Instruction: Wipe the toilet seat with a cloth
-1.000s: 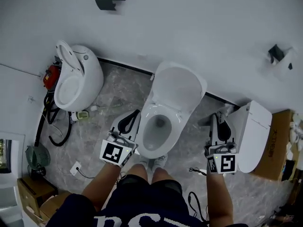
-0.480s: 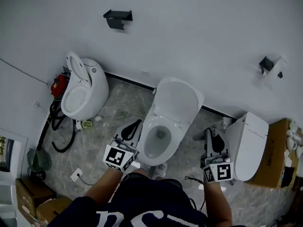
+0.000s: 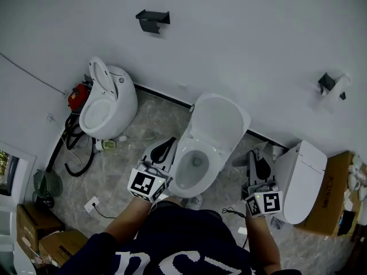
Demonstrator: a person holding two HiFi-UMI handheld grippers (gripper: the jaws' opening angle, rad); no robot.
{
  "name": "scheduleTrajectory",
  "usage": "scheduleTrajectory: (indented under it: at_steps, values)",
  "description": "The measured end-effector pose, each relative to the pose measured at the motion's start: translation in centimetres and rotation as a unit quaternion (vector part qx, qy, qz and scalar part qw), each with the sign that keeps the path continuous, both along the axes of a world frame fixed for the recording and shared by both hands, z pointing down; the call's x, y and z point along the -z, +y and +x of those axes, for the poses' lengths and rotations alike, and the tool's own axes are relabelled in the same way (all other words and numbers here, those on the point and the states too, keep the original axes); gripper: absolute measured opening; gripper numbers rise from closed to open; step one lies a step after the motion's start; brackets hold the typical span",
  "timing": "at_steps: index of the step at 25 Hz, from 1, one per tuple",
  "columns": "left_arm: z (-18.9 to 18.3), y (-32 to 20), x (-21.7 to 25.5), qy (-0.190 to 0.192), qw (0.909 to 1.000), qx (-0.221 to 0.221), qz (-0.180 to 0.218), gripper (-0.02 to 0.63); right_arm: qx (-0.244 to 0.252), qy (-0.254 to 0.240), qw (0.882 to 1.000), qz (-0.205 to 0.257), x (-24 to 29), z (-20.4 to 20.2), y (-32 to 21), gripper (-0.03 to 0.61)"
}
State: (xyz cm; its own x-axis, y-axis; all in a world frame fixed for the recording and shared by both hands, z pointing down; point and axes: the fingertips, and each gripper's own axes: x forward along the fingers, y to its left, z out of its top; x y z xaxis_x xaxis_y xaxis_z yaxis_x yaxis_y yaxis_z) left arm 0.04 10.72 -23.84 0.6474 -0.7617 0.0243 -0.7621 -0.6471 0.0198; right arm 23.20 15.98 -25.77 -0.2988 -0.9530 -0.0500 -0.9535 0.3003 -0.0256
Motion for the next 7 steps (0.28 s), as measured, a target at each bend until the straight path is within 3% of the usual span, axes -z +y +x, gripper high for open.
scheduleTrajectory:
  at_steps: [7]
  values:
    - [0.9, -0.4, 0.8, 0.002, 0.9999, 0.010, 0.013, 0.020, 0.007, 0.011, 1.000, 0.010, 1.0, 0.2, -0.6, 0.061]
